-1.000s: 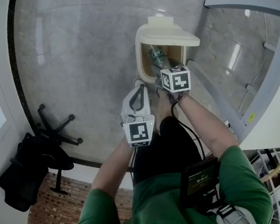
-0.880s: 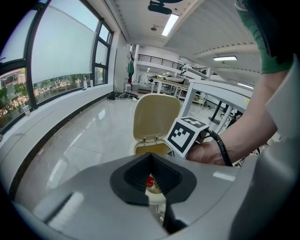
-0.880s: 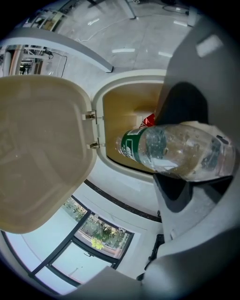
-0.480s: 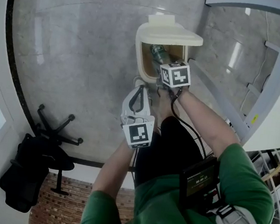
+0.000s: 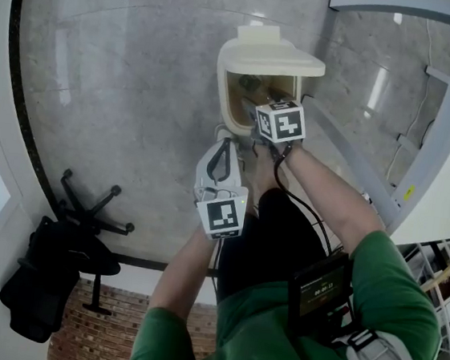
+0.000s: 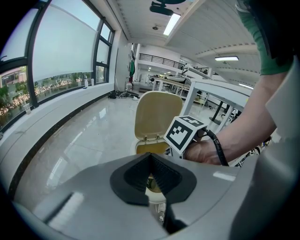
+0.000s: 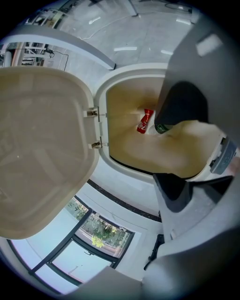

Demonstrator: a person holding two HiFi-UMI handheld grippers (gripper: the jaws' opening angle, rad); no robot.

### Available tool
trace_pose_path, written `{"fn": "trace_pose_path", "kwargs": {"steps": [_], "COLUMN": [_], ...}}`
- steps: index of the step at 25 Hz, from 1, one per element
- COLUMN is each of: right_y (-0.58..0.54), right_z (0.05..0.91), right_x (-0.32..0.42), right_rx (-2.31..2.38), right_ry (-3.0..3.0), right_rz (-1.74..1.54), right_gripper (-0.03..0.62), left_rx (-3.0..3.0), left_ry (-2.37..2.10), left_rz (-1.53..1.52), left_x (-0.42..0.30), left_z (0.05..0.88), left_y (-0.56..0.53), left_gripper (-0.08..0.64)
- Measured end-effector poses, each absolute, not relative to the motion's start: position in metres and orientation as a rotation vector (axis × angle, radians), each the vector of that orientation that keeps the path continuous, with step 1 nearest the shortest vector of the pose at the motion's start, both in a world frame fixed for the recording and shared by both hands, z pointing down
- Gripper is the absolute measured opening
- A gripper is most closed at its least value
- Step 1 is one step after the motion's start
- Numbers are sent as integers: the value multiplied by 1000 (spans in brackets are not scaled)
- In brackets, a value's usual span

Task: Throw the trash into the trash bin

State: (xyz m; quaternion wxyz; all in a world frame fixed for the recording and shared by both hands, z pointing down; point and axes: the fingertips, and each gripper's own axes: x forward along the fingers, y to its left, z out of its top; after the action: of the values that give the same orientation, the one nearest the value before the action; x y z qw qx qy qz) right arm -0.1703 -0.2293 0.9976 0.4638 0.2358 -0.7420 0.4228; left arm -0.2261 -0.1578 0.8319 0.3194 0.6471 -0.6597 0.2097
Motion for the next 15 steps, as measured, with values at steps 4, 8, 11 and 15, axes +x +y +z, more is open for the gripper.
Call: {"fn": "trace_pose_path", "kwargs": {"steps": [4,8,11,15], "right_y": [-231,-231,-227,-226], "right_z": [993,978,958,922], "right_x": [-170,-170,-166,-160], "right_rx": [575,566,558,563], "right_ry": [-1831,-1848,-1864,-1901], "right_rz": [1050,1076,1093,1107], "right_gripper": [322,322,322,322], "left_rx": [1710,1736,1761,1804], "left_ry": [-1739,-1741,-1744,-1747], "left_rz": [552,558,562,563], "left_x": [-226,-228,-228,-226], "left_z": [830,820,806,781], "left_y": [-164,-171,-176,-185], "left_gripper": [6,6,5,5]}}
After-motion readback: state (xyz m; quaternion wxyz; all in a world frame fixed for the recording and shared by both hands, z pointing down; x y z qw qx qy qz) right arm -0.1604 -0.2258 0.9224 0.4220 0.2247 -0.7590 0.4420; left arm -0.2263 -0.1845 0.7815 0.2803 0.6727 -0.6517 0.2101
